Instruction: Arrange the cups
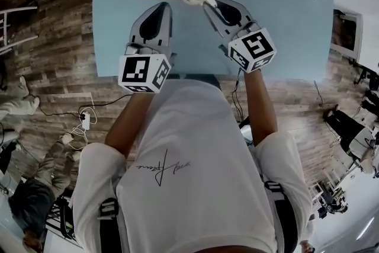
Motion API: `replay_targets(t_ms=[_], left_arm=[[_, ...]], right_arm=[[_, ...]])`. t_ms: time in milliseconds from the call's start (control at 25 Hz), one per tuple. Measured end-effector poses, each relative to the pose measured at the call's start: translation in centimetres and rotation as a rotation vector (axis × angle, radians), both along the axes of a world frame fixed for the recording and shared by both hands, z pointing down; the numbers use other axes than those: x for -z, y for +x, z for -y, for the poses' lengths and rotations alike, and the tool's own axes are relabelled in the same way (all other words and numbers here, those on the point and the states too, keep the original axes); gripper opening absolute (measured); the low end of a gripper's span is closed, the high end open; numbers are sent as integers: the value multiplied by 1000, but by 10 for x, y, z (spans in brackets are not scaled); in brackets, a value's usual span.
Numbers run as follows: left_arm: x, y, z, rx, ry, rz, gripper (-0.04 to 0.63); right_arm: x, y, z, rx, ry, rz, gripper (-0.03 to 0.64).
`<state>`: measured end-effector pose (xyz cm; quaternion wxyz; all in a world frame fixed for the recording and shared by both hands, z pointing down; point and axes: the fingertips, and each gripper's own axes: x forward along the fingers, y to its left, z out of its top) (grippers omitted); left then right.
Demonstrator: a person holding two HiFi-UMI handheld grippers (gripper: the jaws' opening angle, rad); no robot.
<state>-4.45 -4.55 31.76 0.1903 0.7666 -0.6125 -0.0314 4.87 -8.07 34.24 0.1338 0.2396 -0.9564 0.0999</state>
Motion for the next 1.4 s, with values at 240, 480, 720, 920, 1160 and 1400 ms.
replay_targets(t_ms=[240, 480, 720, 920, 1160, 1400], left_arm=[[2, -13, -9, -36, 18, -15, 8], [3, -22, -14, -77, 28, -26, 8], [-4, -32, -19, -102, 24, -40, 8], [-7, -36, -17, -105, 21, -55, 8], [-10, -38, -17, -104, 13, -70, 8], [-12, -45, -17, -98, 1, -72, 8]], right_arm=[[4, -5, -1, -168, 31, -3, 66], [5, -10, 2, -341, 42, 1, 66], [0, -17, 6, -488, 59, -5, 66], [-10, -24, 11, -573, 70, -23, 66], [-27, -27, 17, -661, 60, -11, 66], [-49, -27, 24, -723, 57, -36, 66]])
